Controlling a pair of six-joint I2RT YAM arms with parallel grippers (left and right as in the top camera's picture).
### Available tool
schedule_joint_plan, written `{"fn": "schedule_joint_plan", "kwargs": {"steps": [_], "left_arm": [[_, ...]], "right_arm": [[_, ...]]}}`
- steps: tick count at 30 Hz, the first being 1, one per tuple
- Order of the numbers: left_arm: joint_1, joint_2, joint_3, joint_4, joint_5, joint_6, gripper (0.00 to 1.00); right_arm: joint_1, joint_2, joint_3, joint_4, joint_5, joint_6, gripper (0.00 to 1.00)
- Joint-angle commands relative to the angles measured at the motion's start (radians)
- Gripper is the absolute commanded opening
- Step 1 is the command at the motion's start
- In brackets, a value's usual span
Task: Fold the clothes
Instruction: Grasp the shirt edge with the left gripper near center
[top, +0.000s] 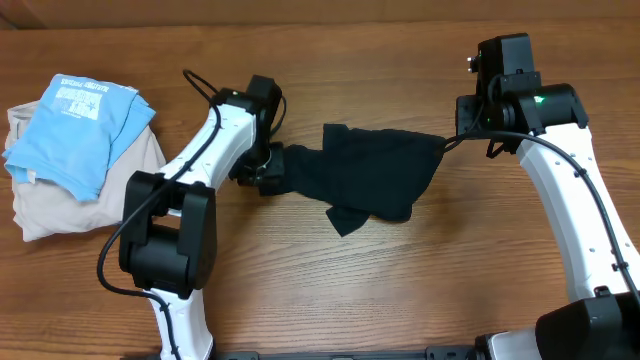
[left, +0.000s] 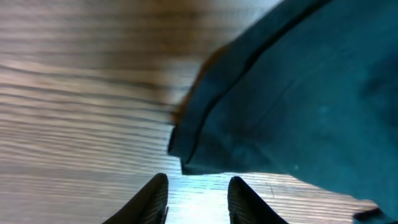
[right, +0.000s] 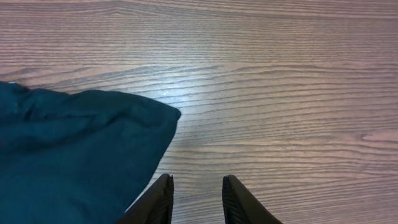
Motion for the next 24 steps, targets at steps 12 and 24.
{"fn": "schedule_joint_plan", "kwargs": {"steps": [12, 24], "left_arm": [[-0.007, 0.007, -0.198, 0.27, 0.11, 0.027, 0.4], [-0.005, -0.046, -0.086, 0.139, 0.219, 0.127, 0.04]], "right_arm": [[-0.005, -0.01, 0.003, 0.005, -0.008, 0.012, 0.3], [-0.005, -0.01, 0.003, 0.005, -0.033, 0.011, 0.3]]}}
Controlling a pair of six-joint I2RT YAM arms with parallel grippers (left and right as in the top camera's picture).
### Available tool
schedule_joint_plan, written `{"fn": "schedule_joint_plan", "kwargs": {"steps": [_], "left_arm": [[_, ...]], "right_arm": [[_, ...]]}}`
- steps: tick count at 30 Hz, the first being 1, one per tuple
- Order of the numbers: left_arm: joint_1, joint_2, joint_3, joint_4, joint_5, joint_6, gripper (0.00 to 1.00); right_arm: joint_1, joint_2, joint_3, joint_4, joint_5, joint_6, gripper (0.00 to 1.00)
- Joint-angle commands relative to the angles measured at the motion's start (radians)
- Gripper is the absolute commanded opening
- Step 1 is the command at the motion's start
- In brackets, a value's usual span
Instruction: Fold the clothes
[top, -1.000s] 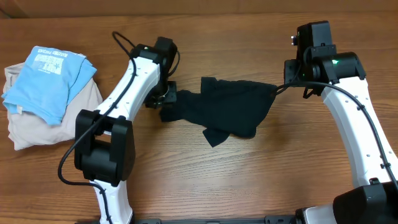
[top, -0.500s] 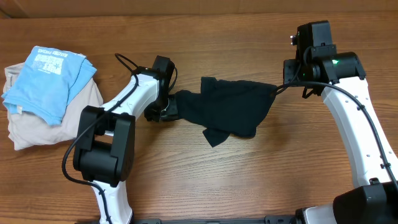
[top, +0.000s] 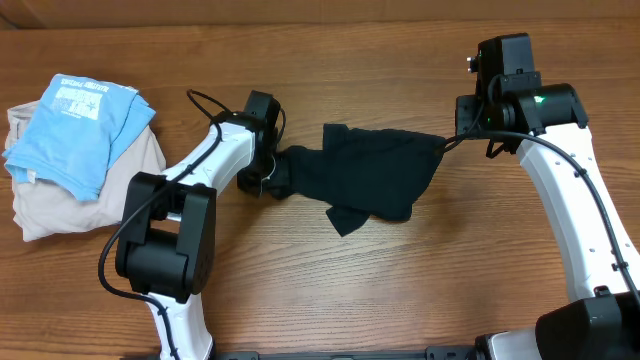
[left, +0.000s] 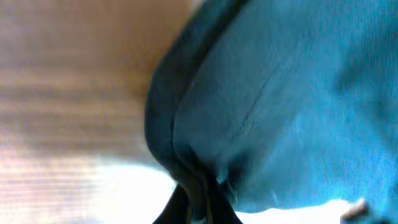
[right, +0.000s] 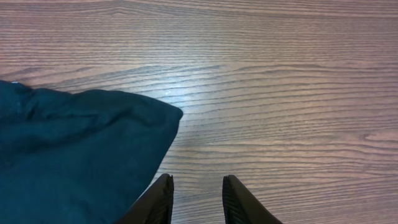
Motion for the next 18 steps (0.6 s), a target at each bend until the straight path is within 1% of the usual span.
{"fn": "schedule_joint_plan", "kwargs": {"steps": [1, 5, 10, 14, 18], "left_arm": [[-0.005, -0.045, 0.111, -0.066, 0.076, 0.089, 0.04], [-0.008, -0.158, 0.301, -0.114, 0.126, 0.138, 0.04], [-0.022, -0.268, 0.529, -0.076, 0.142, 0.129, 0.04], [-0.033, -0.308, 0.657, -0.021, 0.141, 0.091, 0.04], [-0.036, -0.309, 0.71, 0.032, 0.138, 0.068, 0.04]], "right_arm": [[-0.005, -0.01, 0.003, 0.005, -0.046, 0.008, 0.31], [-0.005, -0.01, 0.003, 0.005, -0.172, -0.01, 0.31], [-0.002, -0.01, 0.003, -0.01, -0.351, -0.08, 0.31], [-0.002, -0.01, 0.003, -0.026, -0.466, -0.091, 0.31], [0.005, -0.01, 0.003, -0.04, -0.622, -0.147, 0.31]]}}
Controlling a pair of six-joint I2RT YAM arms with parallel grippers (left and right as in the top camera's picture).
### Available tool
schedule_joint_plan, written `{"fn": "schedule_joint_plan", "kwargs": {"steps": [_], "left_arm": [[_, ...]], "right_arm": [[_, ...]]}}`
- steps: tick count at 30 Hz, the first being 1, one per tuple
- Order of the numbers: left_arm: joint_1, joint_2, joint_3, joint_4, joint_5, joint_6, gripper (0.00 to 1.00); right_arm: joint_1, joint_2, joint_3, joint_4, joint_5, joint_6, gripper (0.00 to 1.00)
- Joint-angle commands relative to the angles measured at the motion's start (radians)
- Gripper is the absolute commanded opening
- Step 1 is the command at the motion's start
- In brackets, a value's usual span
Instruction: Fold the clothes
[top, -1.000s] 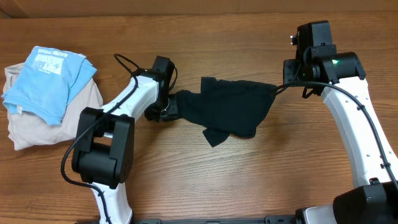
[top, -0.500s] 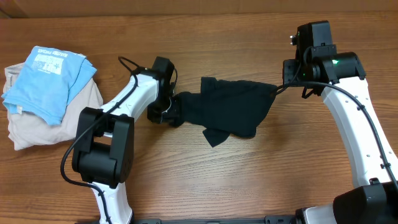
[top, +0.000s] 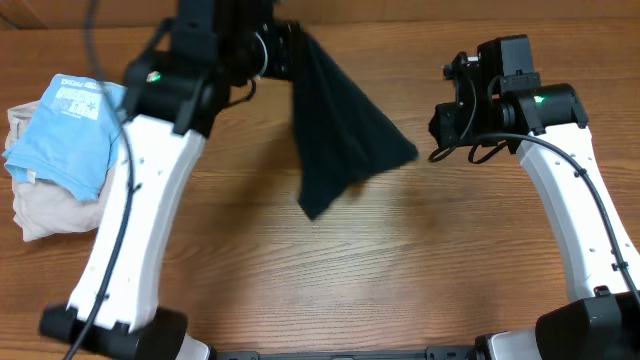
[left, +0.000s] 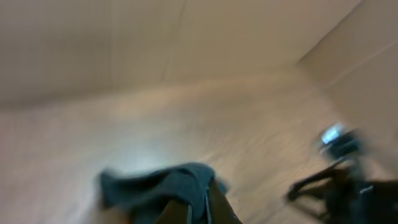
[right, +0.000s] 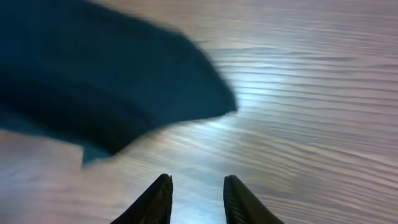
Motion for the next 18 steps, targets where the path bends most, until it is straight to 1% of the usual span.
{"fn": "schedule_joint_plan", "kwargs": {"steps": [1, 6, 10, 11, 15, 18], "left_arm": [[-0.003, 0.024, 0.018, 0.032, 0.008, -0.037, 0.04], [-0.014, 0.024, 0.018, 0.137, 0.011, -0.048, 0.04], [-0.041, 0.024, 0.019, 0.216, 0.003, -0.046, 0.04], [-0.048, 0.024, 0.019, 0.255, -0.001, -0.029, 0.04], [-0.052, 0.024, 0.019, 0.327, -0.105, -0.024, 0.04], [-0.053, 0.024, 0.019, 0.353, -0.119, -0.024, 0.04]], "right_arm": [[0.012, -0.01, 0.003, -0.008, -0.21, -0.077, 0.31], [0.09, -0.01, -0.006, 0.006, -0.227, -0.098, 0.34], [0.181, -0.008, -0.038, 0.075, -0.226, -0.098, 0.37], [0.216, -0.006, -0.055, 0.11, -0.225, -0.093, 0.39], [0.292, 0.012, -0.085, 0.175, -0.207, -0.069, 0.43], [0.336, 0.023, -0.11, 0.233, -0.158, -0.035, 0.45]]}}
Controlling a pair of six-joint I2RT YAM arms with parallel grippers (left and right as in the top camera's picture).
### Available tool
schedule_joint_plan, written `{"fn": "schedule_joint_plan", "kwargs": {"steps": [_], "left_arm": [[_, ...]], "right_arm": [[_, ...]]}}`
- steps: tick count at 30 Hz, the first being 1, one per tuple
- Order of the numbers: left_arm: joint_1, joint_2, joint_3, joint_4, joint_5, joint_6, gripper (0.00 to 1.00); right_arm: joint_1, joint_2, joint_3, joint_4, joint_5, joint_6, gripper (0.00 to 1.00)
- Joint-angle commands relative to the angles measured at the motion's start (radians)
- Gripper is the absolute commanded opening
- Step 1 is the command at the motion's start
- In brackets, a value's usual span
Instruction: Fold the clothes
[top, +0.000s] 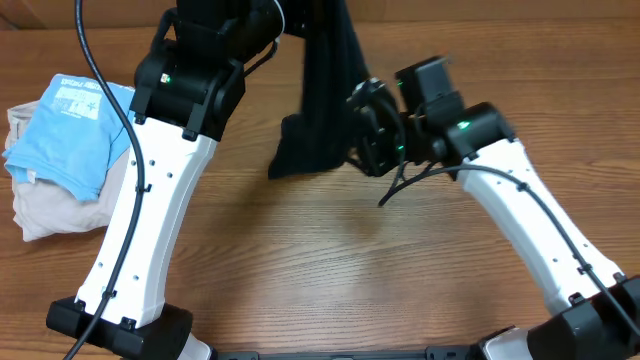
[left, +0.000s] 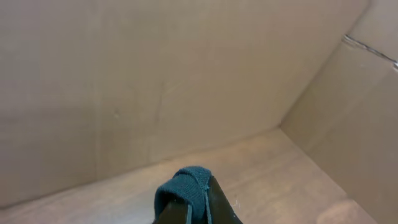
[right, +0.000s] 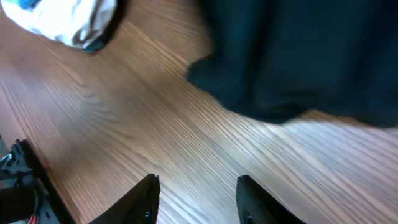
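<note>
A dark teal garment (top: 320, 105) hangs in the air from its upper end, pinched in my left gripper (left: 198, 208), which is shut on a fold of the cloth (left: 186, 183) high above the table. My right gripper (right: 198, 193) stands open just beside the hanging cloth's lower part (right: 292, 56), nothing between its fingers. In the overhead view the right gripper (top: 362, 125) sits against the garment's right edge.
At the table's left lies a pile of clothes: a light blue shirt (top: 85, 125) on a beige garment (top: 40, 205). Cardboard walls (left: 155, 74) stand behind the table. Bare wood (top: 330, 270) stretches in front of the hanging cloth.
My right gripper has moved left from the table's right side to the hanging garment and its fingers stand wider. The left gripper still holds the cloth aloft, now a bit further right.
The garment lay spread on the table with my left gripper open at its left end. Then the left gripper was shut on that end. Then it held the cloth high, hanging. Now the right gripper is beside the hanging cloth.
</note>
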Motion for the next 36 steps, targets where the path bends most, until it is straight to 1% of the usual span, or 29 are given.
{"fn": "schedule_joint_plan", "kwargs": {"steps": [1, 4, 7, 9, 12, 16, 22, 23, 26, 29, 31, 33, 34, 35, 36], "left_arm": [[-0.001, -0.004, 0.003, 0.032, -0.061, 0.005, 0.04], [-0.003, -0.004, 0.005, 0.04, -0.061, 0.005, 0.04], [-0.01, -0.005, 0.005, 0.075, -0.061, 0.005, 0.04], [-0.018, -0.006, 0.014, 0.098, -0.06, 0.005, 0.04], [-0.039, -0.007, 0.036, 0.122, -0.061, 0.007, 0.04], [-0.074, -0.007, 0.079, 0.132, -0.061, 0.02, 0.04], [-0.11, -0.007, 0.141, 0.132, -0.07, 0.021, 0.04], [-0.112, -0.007, 0.156, 0.131, -0.071, 0.027, 0.04], [-0.111, -0.007, 0.175, 0.119, -0.072, 0.027, 0.04], [-0.111, -0.007, 0.177, 0.106, -0.072, 0.028, 0.04], [-0.111, -0.007, 0.177, 0.097, -0.072, 0.035, 0.04], [-0.111, -0.007, 0.177, 0.082, -0.074, 0.058, 0.04], [-0.111, -0.007, 0.177, 0.078, -0.079, 0.063, 0.04], [-0.111, -0.007, 0.177, 0.072, -0.096, 0.066, 0.04], [-0.111, -0.007, 0.177, 0.066, -0.111, 0.07, 0.04]], "right_arm": [[0.053, 0.02, -0.04, 0.069, 0.061, 0.049, 0.46], [0.092, 0.025, -0.07, 0.149, 0.1, 0.09, 0.5], [0.134, 0.032, -0.099, 0.237, 0.186, 0.155, 0.52], [0.156, 0.035, -0.124, 0.296, 0.222, 0.191, 0.56], [0.185, 0.051, -0.143, 0.354, 0.221, 0.2, 0.57], [0.211, 0.095, -0.146, 0.412, 0.26, 0.265, 0.56], [0.216, 0.146, -0.146, 0.493, 0.377, 0.399, 0.57], [0.216, 0.152, -0.146, 0.505, 0.441, 0.455, 0.57], [0.216, 0.156, -0.146, 0.514, 0.545, 0.54, 0.57], [0.216, 0.156, -0.146, 0.537, 0.6, 0.579, 0.57], [0.216, 0.156, -0.146, 0.564, 0.606, 0.58, 0.56], [0.216, 0.155, -0.146, 0.589, 0.606, 0.581, 0.41], [0.216, 0.155, -0.146, 0.591, 0.606, 0.581, 0.29], [0.216, 0.155, -0.146, 0.591, 0.606, 0.581, 0.2], [0.216, 0.155, -0.146, 0.588, 0.607, 0.581, 0.12]]}}
